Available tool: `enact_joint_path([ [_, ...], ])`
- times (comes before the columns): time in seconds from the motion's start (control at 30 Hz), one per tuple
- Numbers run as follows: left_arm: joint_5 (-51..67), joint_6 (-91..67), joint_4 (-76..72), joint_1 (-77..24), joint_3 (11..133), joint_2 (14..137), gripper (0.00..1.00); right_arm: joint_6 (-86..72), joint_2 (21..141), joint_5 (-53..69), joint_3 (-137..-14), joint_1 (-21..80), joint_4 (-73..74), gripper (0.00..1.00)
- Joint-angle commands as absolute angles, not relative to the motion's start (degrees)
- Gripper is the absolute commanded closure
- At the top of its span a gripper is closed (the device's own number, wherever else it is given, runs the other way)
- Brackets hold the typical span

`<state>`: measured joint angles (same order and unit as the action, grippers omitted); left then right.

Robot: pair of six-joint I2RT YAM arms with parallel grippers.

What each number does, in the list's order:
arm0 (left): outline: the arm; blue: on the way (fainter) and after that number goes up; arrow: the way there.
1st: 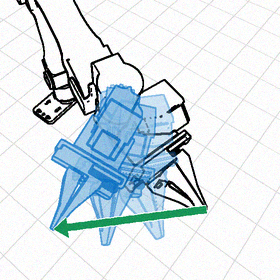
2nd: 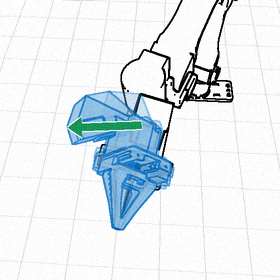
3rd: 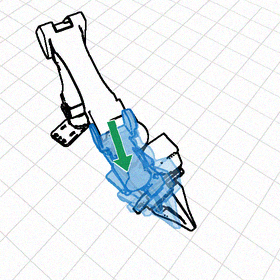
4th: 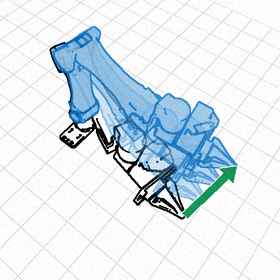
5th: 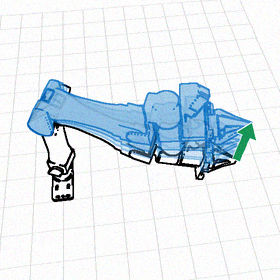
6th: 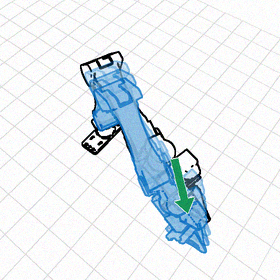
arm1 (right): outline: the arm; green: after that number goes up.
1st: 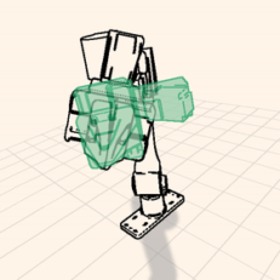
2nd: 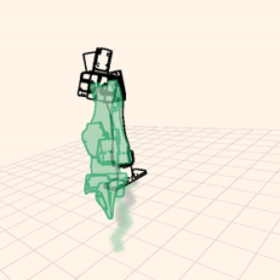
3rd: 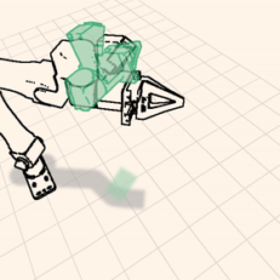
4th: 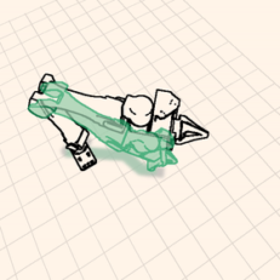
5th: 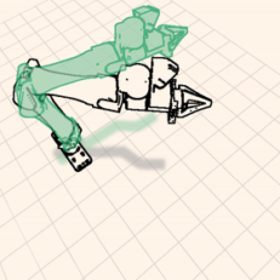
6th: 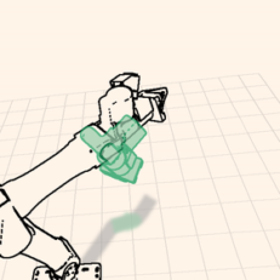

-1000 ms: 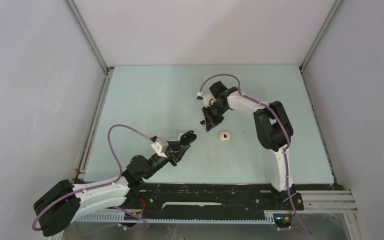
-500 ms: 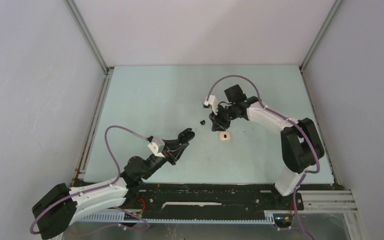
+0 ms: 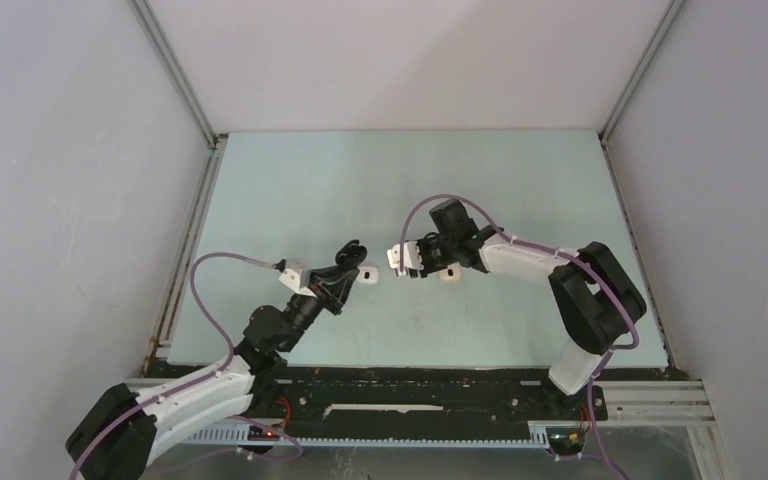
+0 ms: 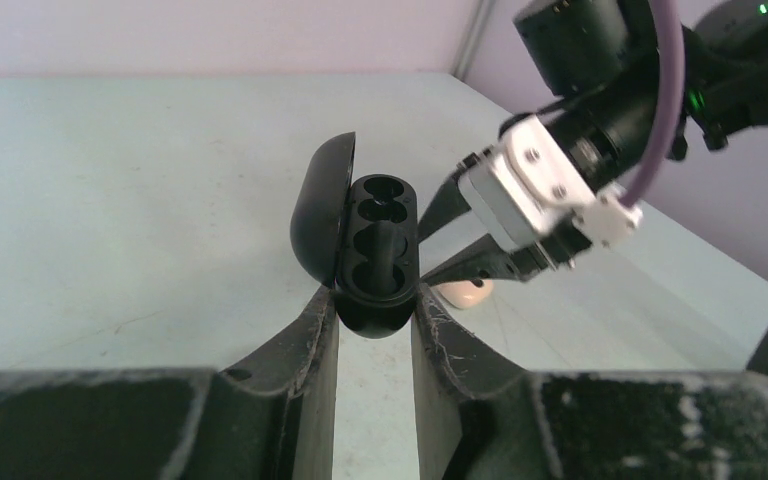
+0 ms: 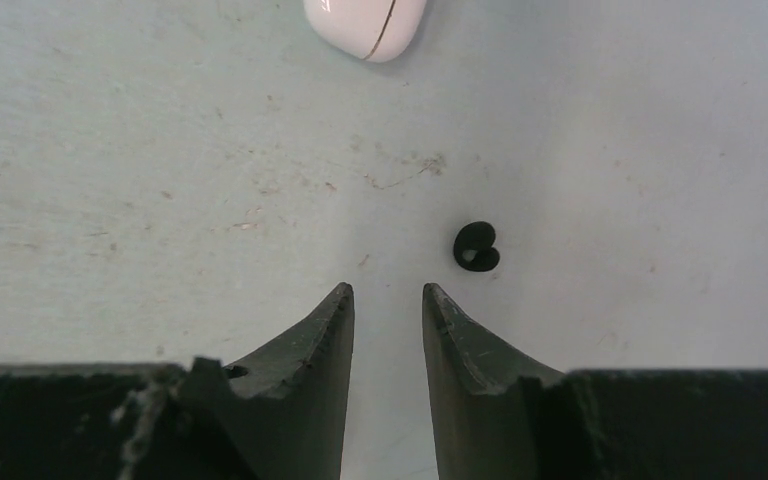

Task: Insert the wireless bluetooth earbuds into the charging case
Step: Pick up the earbud from the center of the board.

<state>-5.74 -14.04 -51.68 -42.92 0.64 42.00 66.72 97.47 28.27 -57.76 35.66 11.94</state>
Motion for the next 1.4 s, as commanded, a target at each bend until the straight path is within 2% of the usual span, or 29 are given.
enact_joint_path([
  [0.0,-9.14,-16.87,-51.61,-41.01,-5.63,39.81,1.0,74.53,99.03,24.0,-57.04,36.36,1.52,0.67],
  [0.17,-10.31,-16.79,-51.63,-40.9,-5.86,39.38,1.0,77.9,102.25,21.59,-57.72,36.68,0.68,0.69],
  [0.5,-10.26,-16.7,-51.83,-40.87,-6.0,39.29,1.0,74.64,108.25,21.42,-62.18,36.34,0.54,0.75],
  [1.03,-10.37,-16.35,-51.25,-40.83,-6.05,38.6,1.0,75.15,113.73,20.4,-69.03,36.52,5.55,0.76],
  [1.37,-10.28,-16.17,-51.15,-40.87,-5.91,38.85,1.0,74.68,115.97,19.2,-72.51,36.9,10.41,0.73],
])
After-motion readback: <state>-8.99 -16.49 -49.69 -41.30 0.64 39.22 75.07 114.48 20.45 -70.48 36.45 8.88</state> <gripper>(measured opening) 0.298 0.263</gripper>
